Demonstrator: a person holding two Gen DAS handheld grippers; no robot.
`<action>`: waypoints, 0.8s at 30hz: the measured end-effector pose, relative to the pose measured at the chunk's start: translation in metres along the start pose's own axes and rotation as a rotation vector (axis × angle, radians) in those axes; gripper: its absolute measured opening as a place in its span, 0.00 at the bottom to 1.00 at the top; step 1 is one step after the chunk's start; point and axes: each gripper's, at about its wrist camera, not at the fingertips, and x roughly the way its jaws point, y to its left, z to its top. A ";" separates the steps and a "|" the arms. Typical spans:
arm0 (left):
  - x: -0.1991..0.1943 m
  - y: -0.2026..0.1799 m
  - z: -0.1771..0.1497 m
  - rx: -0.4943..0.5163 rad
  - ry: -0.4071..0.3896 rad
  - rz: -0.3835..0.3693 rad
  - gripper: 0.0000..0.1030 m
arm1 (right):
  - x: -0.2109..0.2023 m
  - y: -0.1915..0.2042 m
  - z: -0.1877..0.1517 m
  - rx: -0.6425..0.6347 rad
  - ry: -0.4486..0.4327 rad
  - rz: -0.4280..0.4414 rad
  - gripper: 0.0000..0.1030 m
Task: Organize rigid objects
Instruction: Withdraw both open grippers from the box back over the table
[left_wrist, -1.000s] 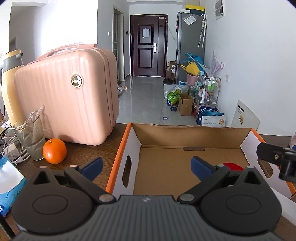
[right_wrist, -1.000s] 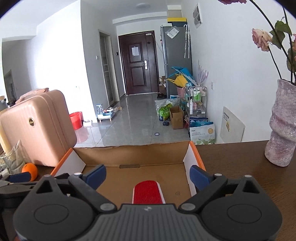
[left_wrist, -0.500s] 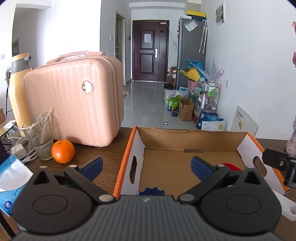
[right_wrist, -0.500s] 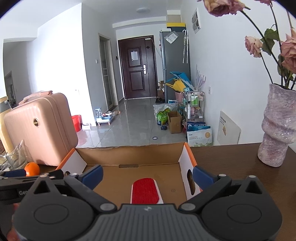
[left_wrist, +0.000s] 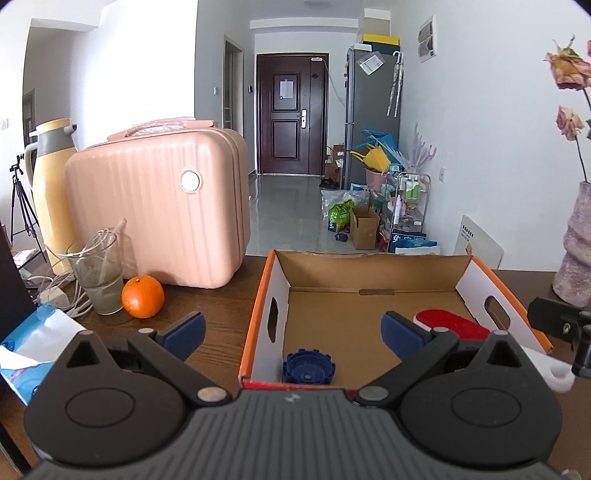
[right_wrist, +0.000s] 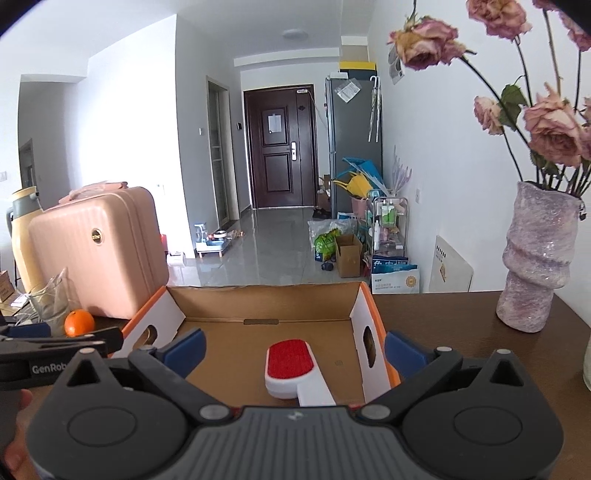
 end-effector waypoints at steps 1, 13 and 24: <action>-0.003 0.001 -0.001 0.000 -0.003 -0.003 1.00 | -0.004 -0.001 -0.001 0.001 -0.004 0.001 1.00; -0.043 0.010 -0.023 0.002 -0.021 -0.033 1.00 | -0.048 0.001 -0.021 -0.007 -0.023 0.005 1.00; -0.084 0.016 -0.041 0.011 -0.025 -0.054 1.00 | -0.092 0.005 -0.041 -0.016 -0.036 0.015 1.00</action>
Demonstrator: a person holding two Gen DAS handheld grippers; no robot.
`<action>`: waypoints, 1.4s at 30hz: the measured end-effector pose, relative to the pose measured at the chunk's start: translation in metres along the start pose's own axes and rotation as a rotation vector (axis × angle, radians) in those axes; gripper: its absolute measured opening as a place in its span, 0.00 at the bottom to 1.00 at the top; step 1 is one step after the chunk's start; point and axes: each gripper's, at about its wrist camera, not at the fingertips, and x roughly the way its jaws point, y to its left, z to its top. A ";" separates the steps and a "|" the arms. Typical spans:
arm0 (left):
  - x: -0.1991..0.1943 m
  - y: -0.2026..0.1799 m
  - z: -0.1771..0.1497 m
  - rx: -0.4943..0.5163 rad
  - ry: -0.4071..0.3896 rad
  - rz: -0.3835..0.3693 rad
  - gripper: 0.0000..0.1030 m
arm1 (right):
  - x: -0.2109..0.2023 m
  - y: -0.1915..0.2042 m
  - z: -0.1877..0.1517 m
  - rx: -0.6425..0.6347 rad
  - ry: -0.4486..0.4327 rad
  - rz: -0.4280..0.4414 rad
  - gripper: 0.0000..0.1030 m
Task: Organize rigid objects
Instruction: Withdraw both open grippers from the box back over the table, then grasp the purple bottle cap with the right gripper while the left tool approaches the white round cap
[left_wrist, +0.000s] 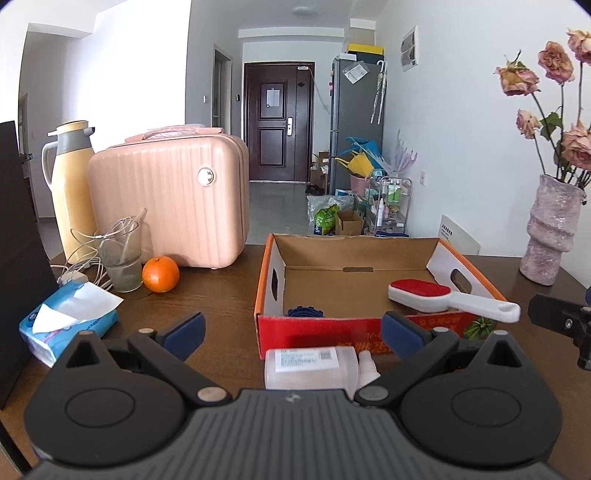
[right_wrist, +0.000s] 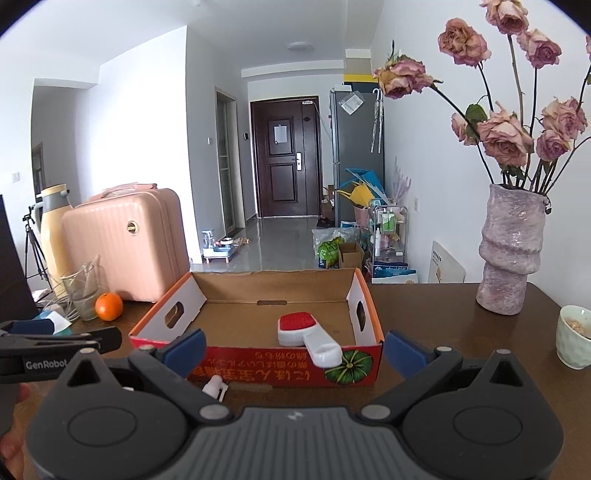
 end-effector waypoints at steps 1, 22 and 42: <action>-0.004 0.000 -0.001 0.002 0.000 -0.002 1.00 | -0.004 0.001 -0.001 -0.003 -0.002 0.001 1.00; -0.075 0.012 -0.056 0.044 0.020 -0.036 1.00 | -0.067 0.011 -0.058 -0.024 0.063 -0.002 1.00; -0.081 0.013 -0.101 0.049 0.063 -0.070 1.00 | -0.088 0.009 -0.111 -0.021 0.138 -0.034 1.00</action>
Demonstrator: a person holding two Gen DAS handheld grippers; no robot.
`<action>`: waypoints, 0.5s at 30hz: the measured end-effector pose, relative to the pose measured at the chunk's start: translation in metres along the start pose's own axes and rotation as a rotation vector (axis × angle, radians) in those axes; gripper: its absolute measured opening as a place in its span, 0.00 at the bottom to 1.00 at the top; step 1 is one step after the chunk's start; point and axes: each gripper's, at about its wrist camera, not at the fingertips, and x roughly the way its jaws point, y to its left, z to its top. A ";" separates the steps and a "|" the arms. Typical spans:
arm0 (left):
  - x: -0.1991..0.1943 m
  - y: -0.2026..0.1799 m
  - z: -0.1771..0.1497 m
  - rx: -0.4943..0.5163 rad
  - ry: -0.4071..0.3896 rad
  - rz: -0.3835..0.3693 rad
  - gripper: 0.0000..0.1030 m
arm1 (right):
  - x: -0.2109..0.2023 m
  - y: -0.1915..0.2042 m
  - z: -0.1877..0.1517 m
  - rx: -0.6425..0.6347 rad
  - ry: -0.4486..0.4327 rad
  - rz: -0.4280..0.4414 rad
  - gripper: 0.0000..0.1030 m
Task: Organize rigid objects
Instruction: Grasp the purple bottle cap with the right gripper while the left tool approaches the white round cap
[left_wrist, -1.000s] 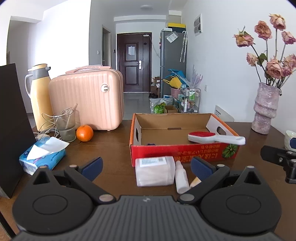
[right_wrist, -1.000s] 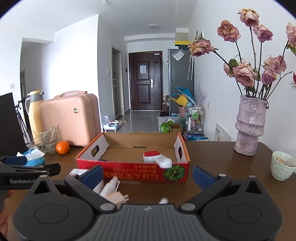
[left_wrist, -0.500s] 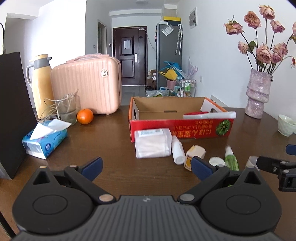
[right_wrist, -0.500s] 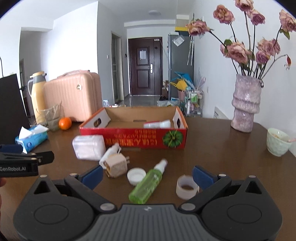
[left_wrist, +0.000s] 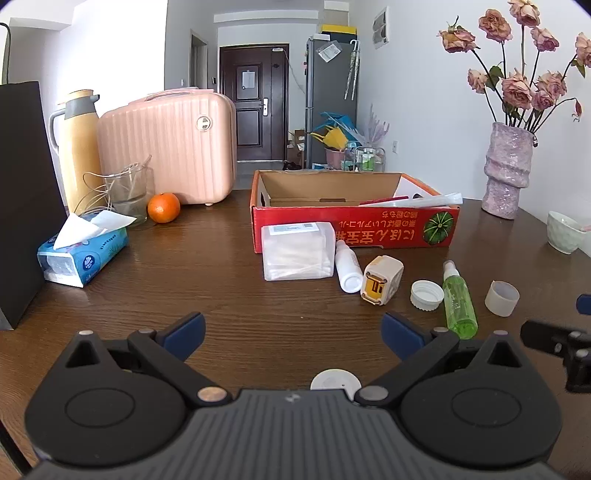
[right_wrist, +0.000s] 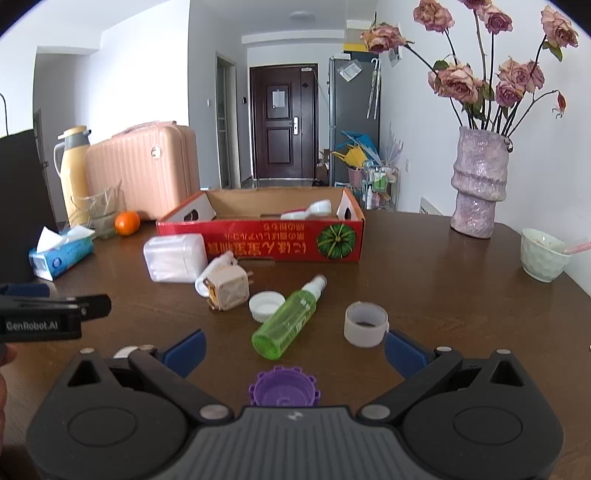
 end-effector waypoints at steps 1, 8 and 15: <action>0.000 0.000 0.000 0.001 0.000 -0.001 1.00 | 0.002 0.000 -0.002 0.001 0.007 -0.003 1.00; 0.006 0.002 -0.001 -0.009 0.022 -0.005 1.00 | 0.010 -0.001 -0.002 -0.002 0.025 -0.011 1.00; 0.010 0.000 -0.003 0.004 0.049 -0.015 1.00 | 0.018 0.002 -0.007 -0.013 0.054 -0.008 1.00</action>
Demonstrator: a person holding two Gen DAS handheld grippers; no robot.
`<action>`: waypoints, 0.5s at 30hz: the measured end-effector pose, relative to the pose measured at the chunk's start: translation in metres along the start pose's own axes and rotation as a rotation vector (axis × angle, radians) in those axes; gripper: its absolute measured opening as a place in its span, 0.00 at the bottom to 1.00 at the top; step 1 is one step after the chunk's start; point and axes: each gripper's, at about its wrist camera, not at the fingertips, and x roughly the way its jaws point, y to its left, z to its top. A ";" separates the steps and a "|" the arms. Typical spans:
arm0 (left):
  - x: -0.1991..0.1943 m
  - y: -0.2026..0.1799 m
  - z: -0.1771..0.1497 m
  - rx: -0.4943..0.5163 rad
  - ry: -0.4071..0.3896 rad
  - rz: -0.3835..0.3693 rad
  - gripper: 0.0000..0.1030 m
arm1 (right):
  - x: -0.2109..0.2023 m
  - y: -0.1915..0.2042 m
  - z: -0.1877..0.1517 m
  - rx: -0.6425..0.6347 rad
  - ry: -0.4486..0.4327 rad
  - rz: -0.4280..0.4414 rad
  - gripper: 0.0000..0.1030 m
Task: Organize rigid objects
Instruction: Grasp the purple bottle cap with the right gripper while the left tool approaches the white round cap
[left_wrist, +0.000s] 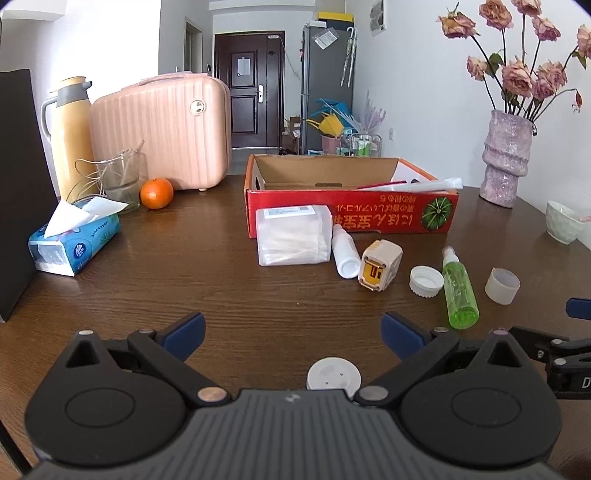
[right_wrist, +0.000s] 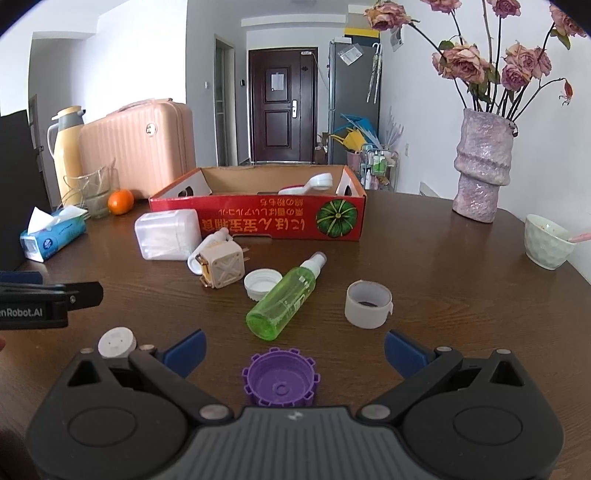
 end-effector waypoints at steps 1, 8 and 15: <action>0.001 0.000 0.000 0.001 0.003 0.001 1.00 | 0.002 0.001 -0.001 -0.003 0.007 -0.001 1.00; 0.004 0.000 -0.002 -0.002 0.018 0.000 1.00 | 0.026 0.004 -0.010 -0.027 0.097 -0.005 0.96; 0.008 -0.002 -0.004 0.005 0.033 0.000 1.00 | 0.045 0.001 -0.016 0.006 0.148 0.017 0.81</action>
